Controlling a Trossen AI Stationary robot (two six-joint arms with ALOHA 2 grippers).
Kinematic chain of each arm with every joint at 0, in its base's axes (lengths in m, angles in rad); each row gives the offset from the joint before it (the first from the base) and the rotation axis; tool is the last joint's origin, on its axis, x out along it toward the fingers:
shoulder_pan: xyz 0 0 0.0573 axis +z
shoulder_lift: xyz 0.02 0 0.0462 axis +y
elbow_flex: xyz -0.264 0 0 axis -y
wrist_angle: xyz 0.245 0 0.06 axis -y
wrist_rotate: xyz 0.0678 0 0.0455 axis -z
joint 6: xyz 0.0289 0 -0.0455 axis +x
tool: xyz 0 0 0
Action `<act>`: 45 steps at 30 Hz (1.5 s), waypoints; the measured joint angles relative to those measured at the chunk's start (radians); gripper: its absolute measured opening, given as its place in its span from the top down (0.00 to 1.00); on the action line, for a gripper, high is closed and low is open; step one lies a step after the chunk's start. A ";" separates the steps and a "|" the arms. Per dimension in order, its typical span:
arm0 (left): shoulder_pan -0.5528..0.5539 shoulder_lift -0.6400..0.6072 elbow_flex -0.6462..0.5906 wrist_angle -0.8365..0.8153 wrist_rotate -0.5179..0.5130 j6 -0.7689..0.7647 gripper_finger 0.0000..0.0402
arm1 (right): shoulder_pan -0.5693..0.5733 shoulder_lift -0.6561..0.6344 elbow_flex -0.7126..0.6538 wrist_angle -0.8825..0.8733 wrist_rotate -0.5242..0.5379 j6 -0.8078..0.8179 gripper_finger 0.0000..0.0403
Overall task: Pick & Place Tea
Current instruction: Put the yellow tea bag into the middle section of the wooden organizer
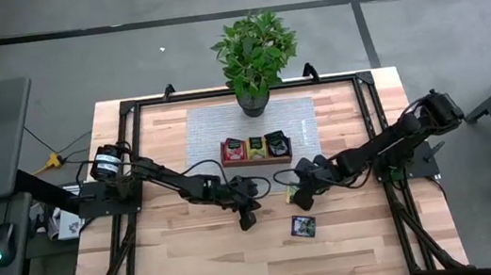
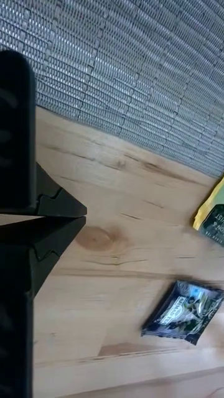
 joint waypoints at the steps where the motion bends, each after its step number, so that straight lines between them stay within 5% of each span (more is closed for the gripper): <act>1: 0.000 0.000 0.000 0.000 0.006 0.000 1.00 | 0.000 0.000 0.000 -0.012 0.003 0.020 1.00; 17: 0.000 -0.001 0.000 0.000 0.026 0.002 1.00 | 0.031 0.054 0.004 -0.016 -0.055 0.206 1.00; 25: 0.000 -0.001 -0.001 0.000 0.050 -0.008 1.00 | 0.130 0.087 0.002 0.092 -0.011 0.367 1.00; 45: -0.001 -0.001 -0.001 0.010 0.045 -0.074 1.00 | 0.197 0.088 -0.001 0.179 0.046 0.477 1.00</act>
